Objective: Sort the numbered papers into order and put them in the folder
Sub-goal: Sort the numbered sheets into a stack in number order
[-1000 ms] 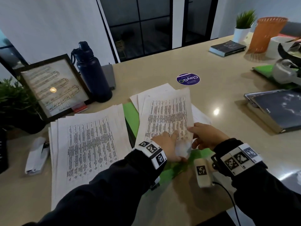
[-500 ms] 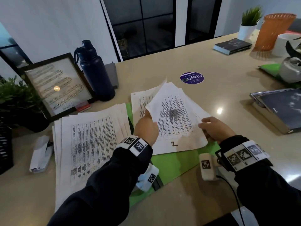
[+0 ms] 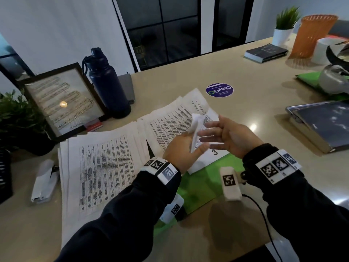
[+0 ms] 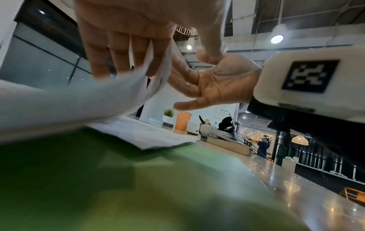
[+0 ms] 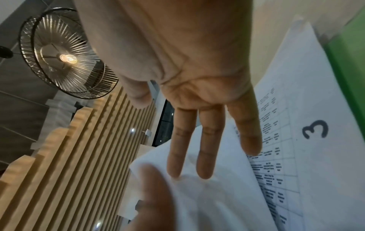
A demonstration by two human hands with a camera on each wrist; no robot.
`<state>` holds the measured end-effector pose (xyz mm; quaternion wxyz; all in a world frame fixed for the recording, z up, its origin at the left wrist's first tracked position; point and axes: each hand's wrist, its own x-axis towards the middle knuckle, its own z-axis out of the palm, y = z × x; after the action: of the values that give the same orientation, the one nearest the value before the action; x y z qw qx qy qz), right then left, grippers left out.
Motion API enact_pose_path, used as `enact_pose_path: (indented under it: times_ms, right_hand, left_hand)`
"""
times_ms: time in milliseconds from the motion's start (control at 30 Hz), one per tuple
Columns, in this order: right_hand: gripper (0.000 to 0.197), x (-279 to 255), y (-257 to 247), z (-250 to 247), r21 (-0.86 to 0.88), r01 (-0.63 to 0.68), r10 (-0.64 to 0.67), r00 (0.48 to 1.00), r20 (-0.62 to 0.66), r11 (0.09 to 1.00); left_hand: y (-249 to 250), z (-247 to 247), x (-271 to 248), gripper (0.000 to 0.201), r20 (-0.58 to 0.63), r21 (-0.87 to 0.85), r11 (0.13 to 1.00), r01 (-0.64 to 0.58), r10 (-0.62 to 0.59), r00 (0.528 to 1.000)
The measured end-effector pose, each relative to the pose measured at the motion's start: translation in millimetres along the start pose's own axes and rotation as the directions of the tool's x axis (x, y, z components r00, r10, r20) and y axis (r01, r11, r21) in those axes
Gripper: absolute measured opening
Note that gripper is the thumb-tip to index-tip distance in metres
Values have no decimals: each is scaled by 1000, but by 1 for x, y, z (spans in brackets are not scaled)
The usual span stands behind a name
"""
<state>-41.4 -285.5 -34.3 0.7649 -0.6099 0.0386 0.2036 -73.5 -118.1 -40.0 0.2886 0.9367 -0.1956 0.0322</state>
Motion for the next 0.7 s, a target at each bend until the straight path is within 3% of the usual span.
enact_pose_path:
  times_ms: [33, 100, 167, 200, 267, 333, 400, 533, 633, 700]
  right_hand:
    - [41, 1, 0, -1, -3, -6, 6, 999, 45, 1000]
    - [39, 4, 0, -4, -3, -19, 19, 998, 58, 1000]
    - [29, 10, 3, -12, -152, -6, -11, 994, -108, 988]
    - [26, 15, 4, -21, -338, -15, -69, 970, -234, 941]
    - [34, 23, 6, -40, -677, -138, -195, 899, -392, 723]
    - [40, 26, 6, -55, -767, -259, -177, 883, -434, 587]
    - [36, 25, 5, -60, -774, -302, -106, 898, -427, 557]
    - [17, 24, 7, -60, -785, -271, -125, 907, -402, 557]
    - [32, 25, 10, -59, -755, -257, -162, 887, -432, 603]
    - [35, 26, 12, -57, -742, -259, -142, 892, -429, 618]
  left_hand:
    - [-1, 1, 1, 72, 7, 13, 1000, 17, -17, 1000]
    - [-7, 3, 6, 45, -9, 93, 992, 87, -87, 996]
    - [-15, 2, 10, 29, -77, 128, 982, 137, -128, 989]
    - [-18, 1, 11, 27, -118, 110, 983, 147, -134, 984]
    - [-22, -1, 10, 22, -213, 34, 990, 139, -128, 969]
    - [-22, -5, 8, 22, -317, -39, 989, 143, -148, 937]
    - [-22, -5, 7, 21, -384, -95, 984, 150, -175, 907]
    - [-13, -4, 6, 41, -400, -171, 969, 180, -235, 886]
    - [-6, -5, 5, 82, -301, -121, 978, 169, -199, 933]
    - [-5, -5, 4, 86, -221, -41, 985, 170, -175, 960]
